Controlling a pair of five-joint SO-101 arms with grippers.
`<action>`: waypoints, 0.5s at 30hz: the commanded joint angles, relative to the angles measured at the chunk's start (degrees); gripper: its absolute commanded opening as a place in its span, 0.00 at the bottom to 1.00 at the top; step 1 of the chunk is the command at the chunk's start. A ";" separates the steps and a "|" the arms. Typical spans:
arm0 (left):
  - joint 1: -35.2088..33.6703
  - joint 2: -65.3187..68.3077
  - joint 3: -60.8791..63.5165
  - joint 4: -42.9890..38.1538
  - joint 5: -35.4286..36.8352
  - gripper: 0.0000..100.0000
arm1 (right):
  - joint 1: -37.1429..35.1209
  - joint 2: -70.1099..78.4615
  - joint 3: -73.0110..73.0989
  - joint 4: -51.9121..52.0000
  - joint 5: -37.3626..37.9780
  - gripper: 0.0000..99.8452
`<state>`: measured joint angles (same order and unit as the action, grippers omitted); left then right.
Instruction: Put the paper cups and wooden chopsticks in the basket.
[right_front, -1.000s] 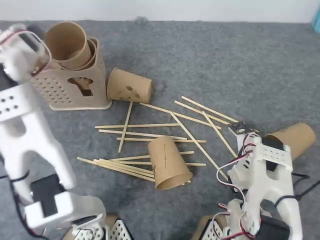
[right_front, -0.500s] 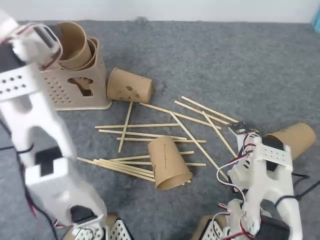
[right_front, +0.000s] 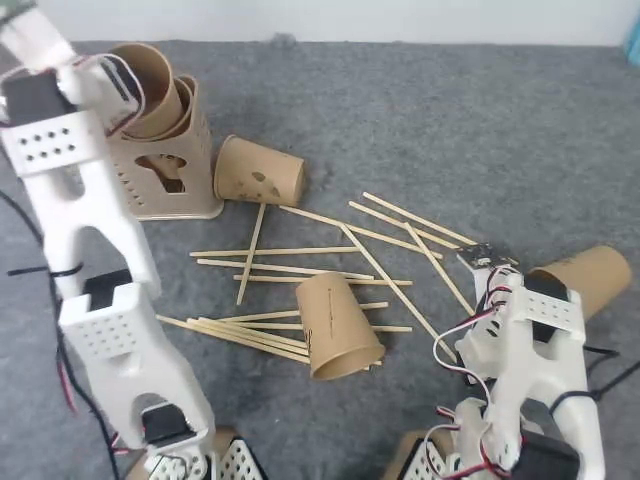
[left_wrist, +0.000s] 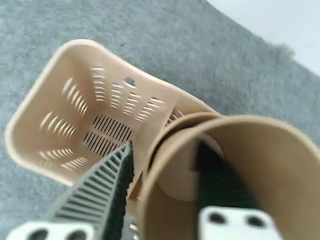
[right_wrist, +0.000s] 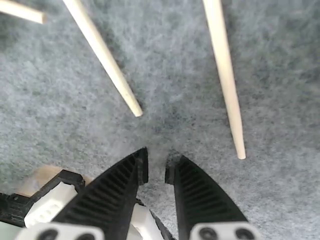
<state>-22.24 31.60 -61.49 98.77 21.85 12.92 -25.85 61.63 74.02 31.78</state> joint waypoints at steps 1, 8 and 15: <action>0.97 -9.93 -0.13 1.93 -2.29 0.02 | -0.40 -2.07 -0.44 -0.57 0.70 0.07; 3.25 -24.00 8.75 1.93 -0.70 0.01 | -0.40 -2.07 -0.53 -0.66 0.70 0.07; 4.75 -22.15 13.05 0.70 1.67 0.01 | -0.40 -2.07 -0.53 -0.57 0.70 0.07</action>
<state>-18.02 9.63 -48.66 98.95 21.41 12.92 -25.85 61.63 74.02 31.78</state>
